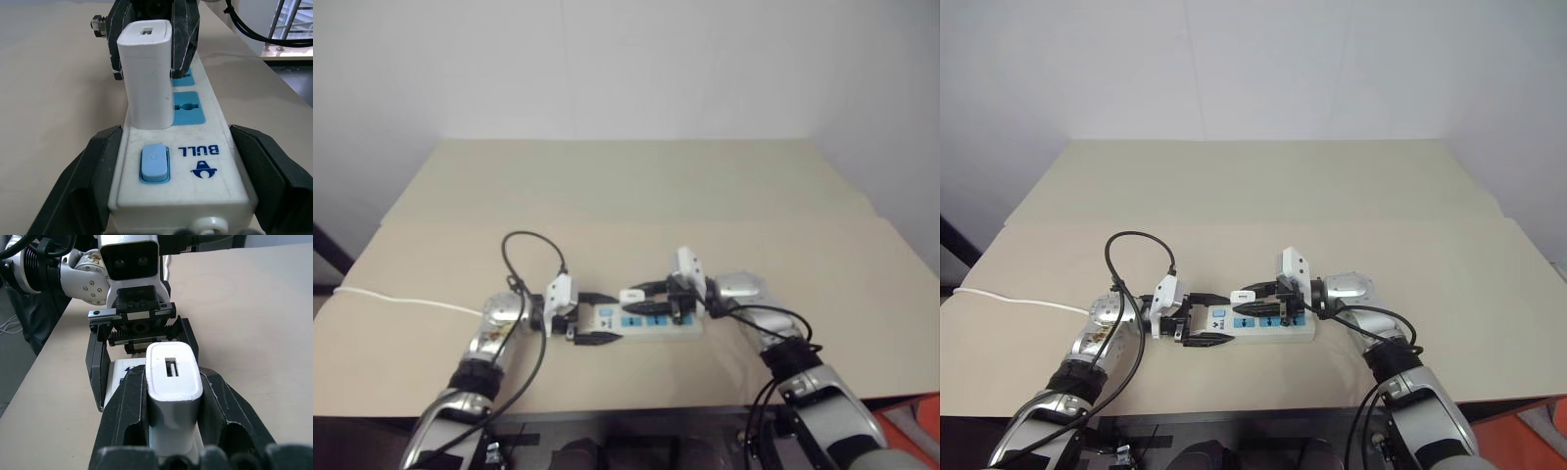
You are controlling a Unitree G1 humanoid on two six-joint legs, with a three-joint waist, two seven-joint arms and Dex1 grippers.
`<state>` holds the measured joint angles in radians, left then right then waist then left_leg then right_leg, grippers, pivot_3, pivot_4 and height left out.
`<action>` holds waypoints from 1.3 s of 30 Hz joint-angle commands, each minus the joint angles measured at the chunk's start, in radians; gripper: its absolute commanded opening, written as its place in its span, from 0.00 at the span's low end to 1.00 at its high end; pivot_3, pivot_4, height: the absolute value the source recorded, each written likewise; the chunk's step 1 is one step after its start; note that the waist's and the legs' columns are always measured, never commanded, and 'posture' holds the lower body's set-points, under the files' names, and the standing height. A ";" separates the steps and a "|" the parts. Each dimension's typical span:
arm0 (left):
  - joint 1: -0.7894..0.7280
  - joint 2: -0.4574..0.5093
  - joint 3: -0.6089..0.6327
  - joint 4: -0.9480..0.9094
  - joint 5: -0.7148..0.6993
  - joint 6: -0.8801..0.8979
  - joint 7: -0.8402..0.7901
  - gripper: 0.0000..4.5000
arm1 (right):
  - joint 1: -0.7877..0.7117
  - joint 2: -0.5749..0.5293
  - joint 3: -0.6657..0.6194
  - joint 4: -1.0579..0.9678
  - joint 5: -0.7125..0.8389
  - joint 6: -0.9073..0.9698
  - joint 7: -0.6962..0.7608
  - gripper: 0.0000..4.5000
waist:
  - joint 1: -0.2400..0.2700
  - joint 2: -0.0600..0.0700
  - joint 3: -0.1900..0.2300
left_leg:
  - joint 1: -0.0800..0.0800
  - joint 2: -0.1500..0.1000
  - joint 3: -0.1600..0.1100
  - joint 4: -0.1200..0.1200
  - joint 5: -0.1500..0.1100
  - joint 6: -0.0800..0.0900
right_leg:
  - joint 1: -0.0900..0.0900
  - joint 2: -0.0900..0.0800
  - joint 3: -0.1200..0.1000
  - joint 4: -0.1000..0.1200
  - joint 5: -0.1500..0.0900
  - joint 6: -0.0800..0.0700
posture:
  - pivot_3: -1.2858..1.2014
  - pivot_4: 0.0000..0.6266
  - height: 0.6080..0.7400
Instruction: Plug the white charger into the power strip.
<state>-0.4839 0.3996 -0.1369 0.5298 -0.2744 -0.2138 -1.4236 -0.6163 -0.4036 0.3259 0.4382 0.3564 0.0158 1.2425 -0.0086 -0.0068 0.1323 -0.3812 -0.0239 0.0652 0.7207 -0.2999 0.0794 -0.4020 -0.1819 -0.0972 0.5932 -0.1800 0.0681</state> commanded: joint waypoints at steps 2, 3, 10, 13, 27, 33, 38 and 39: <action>-0.014 0.011 0.025 -0.047 -0.034 -0.031 -0.027 0.72 | 0.059 -0.090 -0.006 0.158 -0.106 0.071 -0.002 0.61 | 0.005 -0.002 -0.001 | -0.001 0.000 0.000 0.000 0.000 0.000 | -0.001 0.000 0.000 0.000 0.000 0.000 | 0.52 0.24 1.00; -0.013 0.010 0.025 -0.048 -0.034 -0.031 -0.028 0.72 | 0.059 -0.093 -0.014 0.151 -0.098 0.073 0.010 0.68 | 0.005 -0.003 -0.001 | -0.001 0.000 0.000 -0.001 0.000 0.000 | -0.001 0.000 0.000 -0.001 0.000 0.000 | 0.52 0.24 1.00; -0.017 0.006 0.025 -0.038 -0.032 -0.037 -0.030 0.72 | 0.073 -0.123 -0.043 0.093 -0.087 0.081 0.074 0.99 | 0.007 -0.003 -0.001 | -0.004 0.000 0.000 -0.006 0.000 0.000 | -0.002 0.000 -0.002 -0.005 0.000 0.000 | 0.52 0.24 1.00; -0.017 0.006 0.025 -0.037 -0.032 -0.038 -0.031 0.72 | 0.086 -0.129 -0.069 0.046 -0.066 0.083 0.084 0.99 | 0.008 -0.004 -0.001 | -0.005 0.000 0.000 -0.006 0.000 0.000 | -0.002 0.000 -0.003 -0.007 0.000 0.000 | 0.52 0.24 1.00; 0.004 0.018 0.038 -0.064 -0.019 -0.017 0.026 0.72 | 0.154 -0.255 -0.246 -0.286 0.053 0.244 0.095 0.99 | 0.010 0.002 0.019 | -0.014 -0.001 0.000 -0.006 0.001 -0.002 | -0.007 0.000 -0.004 -0.006 0.000 -0.001 | 0.52 0.24 1.00; 0.028 0.029 0.043 -0.093 -0.021 0.002 0.053 0.72 | 0.231 -0.359 -0.356 -0.369 0.080 0.210 0.111 0.99 | 0.018 0.002 0.019 | -0.024 -0.002 0.002 -0.004 0.002 -0.002 | -0.017 0.001 -0.004 0.000 0.000 -0.001 | 0.52 0.24 1.00; 0.023 0.029 0.040 -0.094 -0.025 0.013 0.058 0.72 | 0.269 -0.401 -0.393 -0.399 0.085 0.216 0.113 0.99 | 0.015 0.001 0.020 | -0.024 -0.001 0.003 -0.002 0.002 -0.002 | -0.017 0.001 -0.003 -0.001 0.000 -0.001 | 0.52 0.24 1.00; 0.019 0.030 0.036 -0.092 -0.027 0.017 0.049 0.72 | 0.277 -0.404 -0.396 -0.404 0.085 0.215 0.111 0.99 | 0.015 0.001 0.020 | -0.024 -0.001 0.003 -0.002 0.002 -0.002 | -0.017 0.001 -0.003 -0.001 0.000 -0.001 | 0.52 0.24 1.00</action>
<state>-0.4632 0.4205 -0.1100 0.4520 -0.2925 -0.2049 -1.3731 -0.3418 -0.7947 -0.0368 0.0691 0.4164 0.2467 1.3498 0.0068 -0.0061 0.1523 -0.4047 -0.0245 0.0678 0.7197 -0.2976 0.0777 -0.4194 -0.1810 -0.1004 0.5926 -0.1797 0.0670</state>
